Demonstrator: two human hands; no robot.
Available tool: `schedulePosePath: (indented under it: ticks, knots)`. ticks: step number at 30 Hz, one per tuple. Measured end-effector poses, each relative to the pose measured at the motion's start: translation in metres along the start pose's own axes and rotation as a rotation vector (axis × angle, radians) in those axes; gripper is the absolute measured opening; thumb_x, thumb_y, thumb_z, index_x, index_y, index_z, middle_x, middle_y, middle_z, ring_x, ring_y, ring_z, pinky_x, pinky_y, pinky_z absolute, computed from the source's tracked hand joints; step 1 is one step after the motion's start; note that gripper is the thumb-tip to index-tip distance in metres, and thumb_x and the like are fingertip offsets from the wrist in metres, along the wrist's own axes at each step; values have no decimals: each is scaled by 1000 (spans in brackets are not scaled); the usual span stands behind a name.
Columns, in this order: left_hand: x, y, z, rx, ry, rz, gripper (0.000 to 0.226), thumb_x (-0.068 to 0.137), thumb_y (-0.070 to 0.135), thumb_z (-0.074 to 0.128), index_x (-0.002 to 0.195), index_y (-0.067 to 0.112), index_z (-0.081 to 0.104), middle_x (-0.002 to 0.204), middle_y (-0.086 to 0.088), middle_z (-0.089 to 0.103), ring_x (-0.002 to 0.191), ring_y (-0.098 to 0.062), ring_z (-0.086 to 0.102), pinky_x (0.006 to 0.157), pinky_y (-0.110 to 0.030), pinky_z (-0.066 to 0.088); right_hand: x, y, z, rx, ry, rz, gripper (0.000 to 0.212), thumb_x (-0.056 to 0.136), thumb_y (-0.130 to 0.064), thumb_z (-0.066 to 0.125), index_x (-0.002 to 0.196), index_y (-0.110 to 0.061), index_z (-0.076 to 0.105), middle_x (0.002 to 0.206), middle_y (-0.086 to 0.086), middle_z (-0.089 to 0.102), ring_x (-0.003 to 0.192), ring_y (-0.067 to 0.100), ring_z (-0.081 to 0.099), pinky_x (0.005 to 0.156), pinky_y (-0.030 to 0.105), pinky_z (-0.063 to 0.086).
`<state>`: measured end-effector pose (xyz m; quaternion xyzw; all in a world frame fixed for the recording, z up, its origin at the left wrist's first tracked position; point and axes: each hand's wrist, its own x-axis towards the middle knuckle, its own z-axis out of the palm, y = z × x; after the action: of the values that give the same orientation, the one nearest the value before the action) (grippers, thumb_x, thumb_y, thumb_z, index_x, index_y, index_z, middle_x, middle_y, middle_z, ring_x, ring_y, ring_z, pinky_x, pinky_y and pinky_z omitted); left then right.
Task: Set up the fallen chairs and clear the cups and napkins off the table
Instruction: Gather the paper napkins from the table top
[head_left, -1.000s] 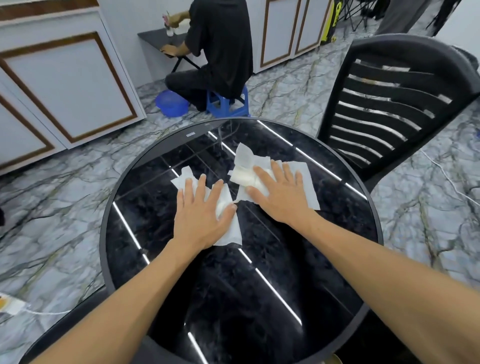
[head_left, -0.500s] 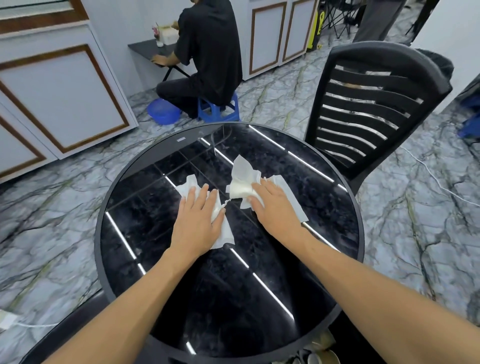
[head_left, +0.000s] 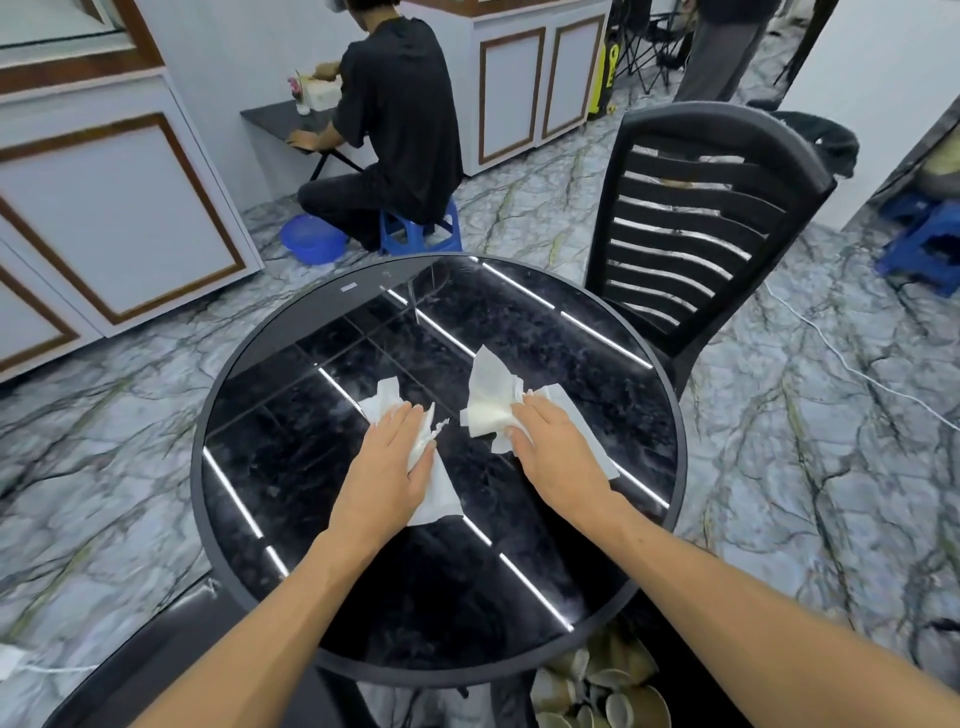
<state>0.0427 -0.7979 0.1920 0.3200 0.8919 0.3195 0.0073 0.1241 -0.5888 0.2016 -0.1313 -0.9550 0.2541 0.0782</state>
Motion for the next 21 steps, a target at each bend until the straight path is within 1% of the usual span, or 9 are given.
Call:
schedulePosePath:
  ticks: [1, 2, 4, 5, 11, 13, 15, 17, 21]
  knots:
    - [-4, 2, 0, -4, -9, 2, 45, 101, 29, 50, 145, 18, 46, 146, 2, 48, 134, -17, 45, 108, -30, 40, -5, 2, -2, -5, 10, 7, 36, 102, -14, 47, 135, -1, 52, 144, 20, 47, 135, 35, 40, 116, 41, 28]
    - [-7, 4, 0, -5, -13, 9, 45, 101, 29, 49, 144, 19, 46, 144, 4, 49, 132, -16, 47, 108, -33, 43, -12, 3, -3, -4, 35, -10, 28, 101, -11, 48, 125, -1, 57, 133, 22, 54, 124, 36, 48, 110, 44, 36]
    - [-11, 10, 1, -6, -15, 22, 43, 101, 30, 48, 143, 22, 46, 138, 9, 51, 126, -12, 51, 102, -34, 48, -25, 7, -6, -22, 82, -51, 10, 97, -5, 51, 100, -4, 61, 102, 11, 60, 94, 28, 54, 87, 43, 48]
    - [-14, 15, 2, -6, -14, 24, 43, 101, 29, 49, 143, 22, 47, 136, 10, 52, 124, -11, 51, 101, -30, 47, -31, 9, -10, -23, 97, -61, 9, 97, -5, 52, 95, -6, 60, 97, 6, 59, 88, 24, 53, 82, 40, 49]
    - [-29, 54, 14, 7, -13, 78, 38, 101, 24, 50, 139, 20, 51, 133, 10, 54, 123, -8, 50, 96, -18, 37, -61, 25, -41, -83, 168, -122, 8, 92, 1, 59, 90, -4, 63, 91, 7, 62, 85, 24, 56, 79, 40, 52]
    - [-34, 67, 21, 7, -32, 92, 38, 101, 24, 50, 139, 19, 51, 134, 9, 54, 125, -10, 50, 99, -22, 40, -74, 33, -48, -88, 173, -108, 7, 95, -3, 57, 96, -3, 64, 98, 10, 64, 92, 26, 56, 86, 42, 51]
    - [-38, 80, 27, 2, -53, 123, 37, 101, 26, 48, 138, 21, 50, 132, 10, 55, 120, -11, 53, 100, -30, 48, -86, 41, -55, -70, 158, -58, 19, 99, -11, 52, 111, -1, 62, 114, 14, 62, 107, 29, 54, 97, 44, 46]
    - [-42, 96, 31, 2, -54, 149, 34, 101, 27, 48, 135, 24, 50, 125, 14, 55, 113, -10, 55, 92, -35, 52, -96, 51, -60, -67, 183, -74, 14, 97, -10, 53, 106, -3, 62, 108, 12, 62, 101, 27, 54, 92, 44, 48]
    - [-50, 127, 39, -3, -31, 171, 27, 101, 24, 49, 127, 22, 53, 118, 12, 57, 106, -10, 55, 86, -29, 49, -117, 66, -69, -29, 205, -61, 7, 97, -8, 54, 98, -7, 61, 100, 5, 60, 93, 21, 52, 84, 33, 49]
